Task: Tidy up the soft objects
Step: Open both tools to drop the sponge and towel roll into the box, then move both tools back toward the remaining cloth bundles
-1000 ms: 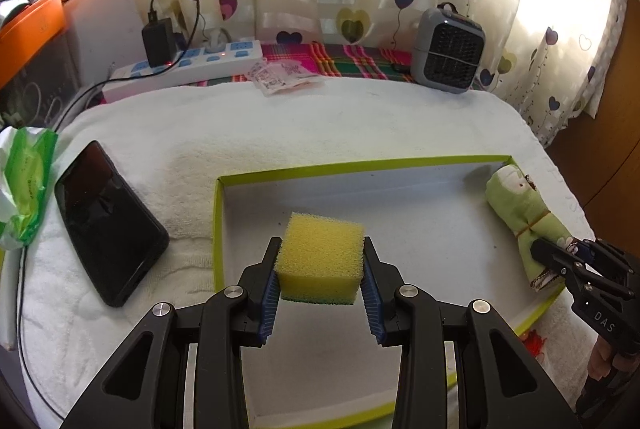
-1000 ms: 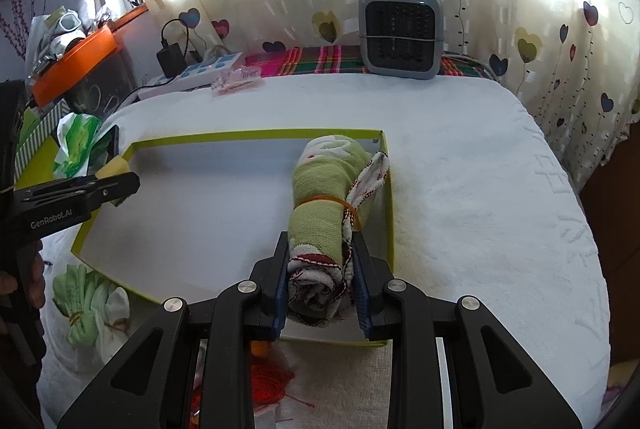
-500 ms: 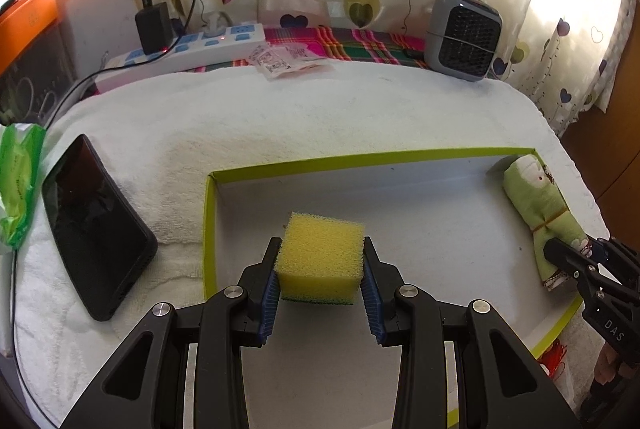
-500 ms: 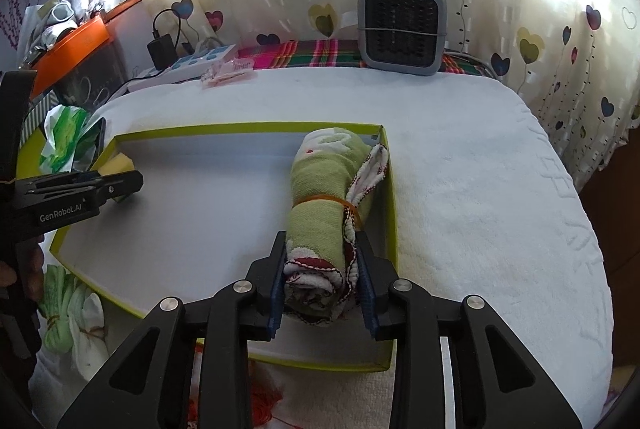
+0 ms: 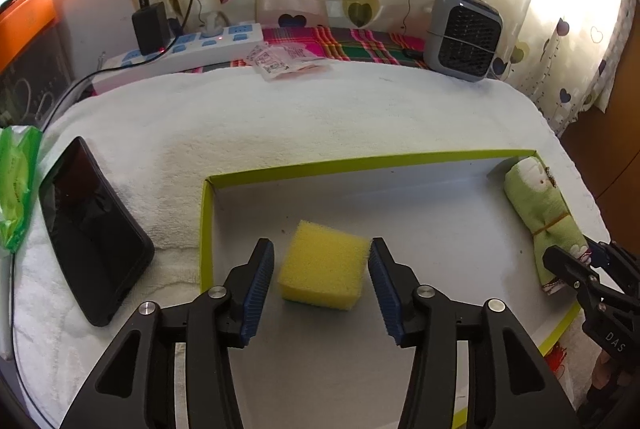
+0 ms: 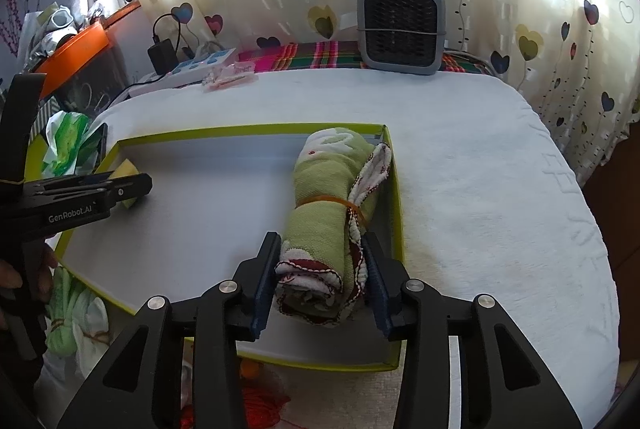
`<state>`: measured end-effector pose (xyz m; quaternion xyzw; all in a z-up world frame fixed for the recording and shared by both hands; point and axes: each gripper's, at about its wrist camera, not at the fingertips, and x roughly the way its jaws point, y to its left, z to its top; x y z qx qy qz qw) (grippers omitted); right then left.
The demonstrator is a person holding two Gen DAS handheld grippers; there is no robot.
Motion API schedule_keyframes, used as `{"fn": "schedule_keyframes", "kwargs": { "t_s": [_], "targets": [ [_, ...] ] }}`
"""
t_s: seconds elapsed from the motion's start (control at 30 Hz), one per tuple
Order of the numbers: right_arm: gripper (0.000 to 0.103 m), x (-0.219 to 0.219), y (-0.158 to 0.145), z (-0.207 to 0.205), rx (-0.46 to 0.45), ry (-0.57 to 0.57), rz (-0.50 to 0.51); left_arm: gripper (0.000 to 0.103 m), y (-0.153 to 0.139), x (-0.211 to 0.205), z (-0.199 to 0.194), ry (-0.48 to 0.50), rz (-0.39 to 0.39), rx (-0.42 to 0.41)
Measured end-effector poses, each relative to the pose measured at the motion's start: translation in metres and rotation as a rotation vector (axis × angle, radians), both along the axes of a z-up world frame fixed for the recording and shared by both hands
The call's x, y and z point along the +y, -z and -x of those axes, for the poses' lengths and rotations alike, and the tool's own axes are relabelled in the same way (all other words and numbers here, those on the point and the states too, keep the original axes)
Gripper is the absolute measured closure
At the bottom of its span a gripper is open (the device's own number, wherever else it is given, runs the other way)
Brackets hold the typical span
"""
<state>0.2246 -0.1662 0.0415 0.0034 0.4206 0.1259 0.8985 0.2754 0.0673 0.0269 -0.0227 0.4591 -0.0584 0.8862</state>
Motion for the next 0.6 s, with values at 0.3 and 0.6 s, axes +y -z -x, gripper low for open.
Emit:
{"fn": "schedule_keyframes", "kwargs": {
  "t_s": [0.3, 0.6],
  "targets": [
    [0.049, -0.002, -0.005, 0.005, -0.019, 0.009, -0.019, 0.051, -0.007, -0.001, 0.008, 0.014, 0.001, -0.017],
    [0.046, -0.004, -0.012, 0.016, -0.04, 0.009, -0.04, 0.042, -0.024, 0.0, 0.026, 0.015, 0.004, -0.052]
  ]
}}
